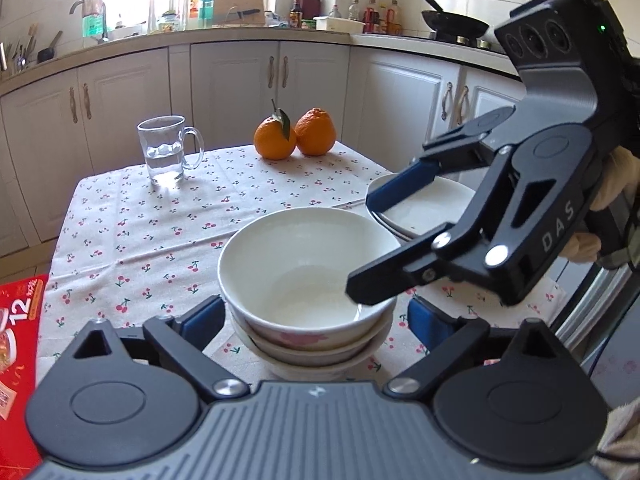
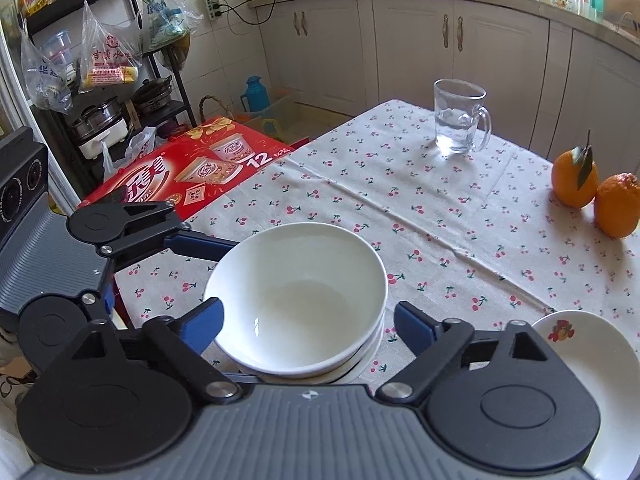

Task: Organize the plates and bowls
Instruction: 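Grasp the bowl stack from opposite sides with the left and right grippers, then lift the bowl stack with both grippers and carry it over the plate stack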

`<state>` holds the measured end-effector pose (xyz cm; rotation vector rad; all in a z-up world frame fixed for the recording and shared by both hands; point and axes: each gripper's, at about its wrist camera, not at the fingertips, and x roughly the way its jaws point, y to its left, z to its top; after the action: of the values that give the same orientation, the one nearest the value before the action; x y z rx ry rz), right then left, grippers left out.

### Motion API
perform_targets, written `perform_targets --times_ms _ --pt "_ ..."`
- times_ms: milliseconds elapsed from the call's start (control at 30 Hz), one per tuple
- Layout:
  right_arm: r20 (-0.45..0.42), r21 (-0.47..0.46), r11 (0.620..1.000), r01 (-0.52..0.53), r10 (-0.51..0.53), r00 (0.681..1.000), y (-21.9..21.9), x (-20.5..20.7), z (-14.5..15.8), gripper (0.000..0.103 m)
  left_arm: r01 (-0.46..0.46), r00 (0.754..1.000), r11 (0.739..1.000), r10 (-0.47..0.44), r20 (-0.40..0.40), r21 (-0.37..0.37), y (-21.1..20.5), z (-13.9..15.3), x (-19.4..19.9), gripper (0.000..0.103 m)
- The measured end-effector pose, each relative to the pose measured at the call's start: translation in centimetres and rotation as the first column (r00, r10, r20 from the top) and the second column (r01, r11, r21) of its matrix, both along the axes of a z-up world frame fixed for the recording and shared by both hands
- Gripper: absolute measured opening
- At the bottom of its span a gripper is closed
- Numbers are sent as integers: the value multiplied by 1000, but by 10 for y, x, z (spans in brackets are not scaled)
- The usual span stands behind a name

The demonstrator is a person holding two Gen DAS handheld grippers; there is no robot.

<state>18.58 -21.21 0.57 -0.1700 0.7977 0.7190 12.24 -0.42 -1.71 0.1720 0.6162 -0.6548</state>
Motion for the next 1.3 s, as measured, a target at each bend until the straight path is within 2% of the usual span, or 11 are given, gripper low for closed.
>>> perform_targets --times_ms 133,233,333,467,633,733,833,967,1100,1300 --pt "79 -32 999 -34 37 996 -5 -21 7 103 53 998 997 -55 32 51 11 4 -7 101" --pt "131 -95 993 -68 80 988 -6 -37 5 103 95 995 991 -97 22 97 18 1 -2 101" --pt "114 -138 985 -100 116 987 -6 -42 -8 103 150 989 979 -150 -14 139 20 -11 10 101" --pt "62 -191 975 -117 131 989 2 -36 -36 103 256 967 946 -248 -63 198 14 -28 26 100" --pt "32 -202 970 -136 146 989 8 -17 -56 103 365 930 909 -349 -112 202 8 -39 50 98" --pt "18 -197 967 -163 170 985 9 -7 -60 102 441 896 877 -419 -143 192 6 -43 61 96" --pt "5 -203 957 -206 212 977 10 -2 -63 96 498 866 849 -474 -161 178 4 -44 68 94" --pt "3 -199 947 -251 257 967 11 -1 -63 91 548 834 818 -520 -183 174 -1 -44 75 84" --pt "-10 -187 942 -280 283 959 11 0 -61 86 577 815 798 -548 -189 177 -2 -45 79 81" --pt "-18 -181 938 -295 297 955 12 1 -60 83 580 813 794 -552 -184 181 -2 -45 79 81"
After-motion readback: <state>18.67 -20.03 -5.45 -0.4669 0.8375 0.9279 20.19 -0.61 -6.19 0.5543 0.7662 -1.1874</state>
